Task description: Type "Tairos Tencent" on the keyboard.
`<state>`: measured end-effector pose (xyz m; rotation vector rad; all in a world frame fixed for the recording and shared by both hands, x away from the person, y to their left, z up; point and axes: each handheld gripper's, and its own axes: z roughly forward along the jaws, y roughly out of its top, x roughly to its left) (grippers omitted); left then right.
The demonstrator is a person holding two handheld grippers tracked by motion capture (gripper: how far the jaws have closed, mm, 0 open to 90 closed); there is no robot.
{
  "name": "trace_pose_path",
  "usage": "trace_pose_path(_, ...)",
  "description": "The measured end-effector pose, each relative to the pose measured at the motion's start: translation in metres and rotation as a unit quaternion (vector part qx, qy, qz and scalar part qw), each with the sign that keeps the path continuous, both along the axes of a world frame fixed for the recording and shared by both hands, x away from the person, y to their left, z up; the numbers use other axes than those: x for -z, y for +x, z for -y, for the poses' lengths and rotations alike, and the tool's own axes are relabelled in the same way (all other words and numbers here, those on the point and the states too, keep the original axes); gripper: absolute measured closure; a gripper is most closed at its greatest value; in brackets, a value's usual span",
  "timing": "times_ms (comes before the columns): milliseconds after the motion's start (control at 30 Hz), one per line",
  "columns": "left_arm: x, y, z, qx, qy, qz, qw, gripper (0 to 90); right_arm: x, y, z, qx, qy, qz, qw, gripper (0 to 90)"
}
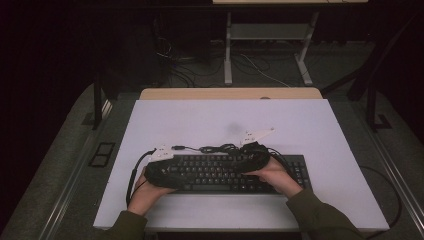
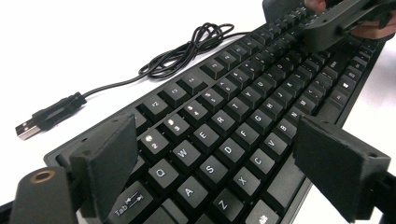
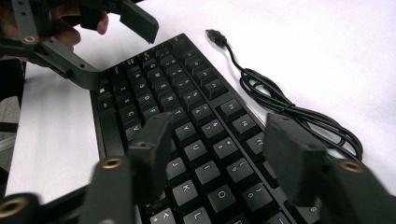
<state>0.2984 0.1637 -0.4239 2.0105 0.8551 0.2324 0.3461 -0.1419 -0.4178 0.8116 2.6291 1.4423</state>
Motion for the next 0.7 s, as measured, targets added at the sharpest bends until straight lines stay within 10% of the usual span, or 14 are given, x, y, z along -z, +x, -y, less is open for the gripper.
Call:
trace_pose_path(500, 0.002, -0.001, 0.010, 0.010, 0.005, 0.003, 0.9999, 0.3, 0.001, 0.000, -0.001, -0.001, -0.008, 0.001, 1.0000, 87.9)
trace_pose_path(700, 0.003, 0.000, 0.011, 0.015, 0.005, 0.001, 0.9999, 0.2, 0.006, 0.000, -0.005, -0.015, -0.025, -0.008, 0.9995, 89.3)
